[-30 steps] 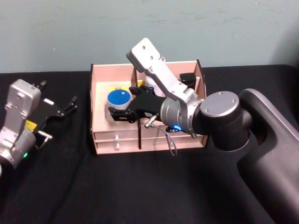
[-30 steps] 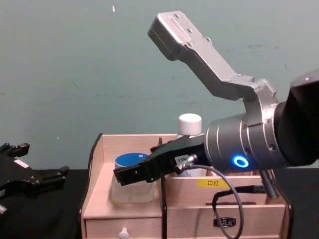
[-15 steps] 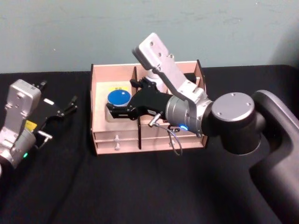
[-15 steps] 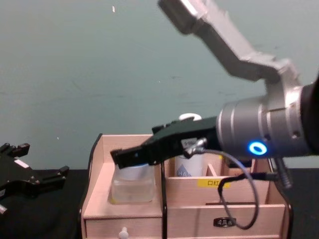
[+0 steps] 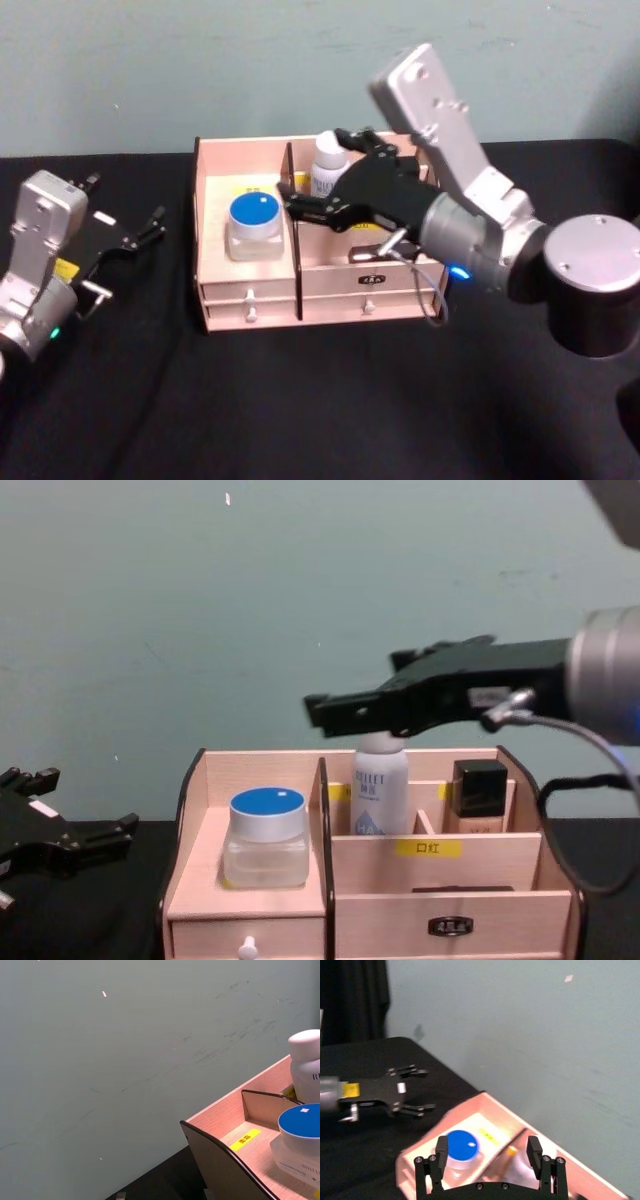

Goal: Pick up the facial cleanser and watermelon frost from the table and place them into the tiered storage box.

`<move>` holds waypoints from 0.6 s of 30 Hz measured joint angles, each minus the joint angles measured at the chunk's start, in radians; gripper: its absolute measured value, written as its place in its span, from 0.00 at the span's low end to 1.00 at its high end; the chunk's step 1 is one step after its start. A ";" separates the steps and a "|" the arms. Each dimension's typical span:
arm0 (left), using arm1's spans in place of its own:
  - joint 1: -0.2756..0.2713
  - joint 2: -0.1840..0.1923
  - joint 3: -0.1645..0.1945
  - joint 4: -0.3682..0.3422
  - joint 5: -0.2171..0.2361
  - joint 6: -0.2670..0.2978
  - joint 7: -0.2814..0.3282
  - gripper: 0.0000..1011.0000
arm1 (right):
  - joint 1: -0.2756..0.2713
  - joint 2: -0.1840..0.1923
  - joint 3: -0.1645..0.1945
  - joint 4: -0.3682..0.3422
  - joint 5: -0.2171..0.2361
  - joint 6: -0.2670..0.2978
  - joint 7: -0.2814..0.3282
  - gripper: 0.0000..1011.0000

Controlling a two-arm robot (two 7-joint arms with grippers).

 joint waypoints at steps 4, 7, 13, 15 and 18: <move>0.000 0.000 0.000 0.000 0.000 0.000 0.000 0.99 | -0.041 0.004 0.050 -0.031 0.000 -0.021 -0.044 0.99; 0.000 0.000 0.000 0.000 0.000 0.000 0.000 0.99 | -0.063 0.002 0.085 -0.038 -0.003 -0.030 -0.075 0.99; 0.000 0.000 0.000 0.000 0.000 0.000 0.000 0.99 | -0.094 -0.035 0.171 0.002 -0.050 -0.042 -0.179 0.99; 0.000 0.000 0.000 0.000 0.000 0.000 0.000 0.99 | -0.095 -0.041 0.181 0.012 -0.057 -0.043 -0.192 0.99; 0.000 0.000 0.000 0.000 0.000 0.000 0.000 0.99 | -0.091 -0.061 0.201 0.044 -0.074 -0.047 -0.227 0.99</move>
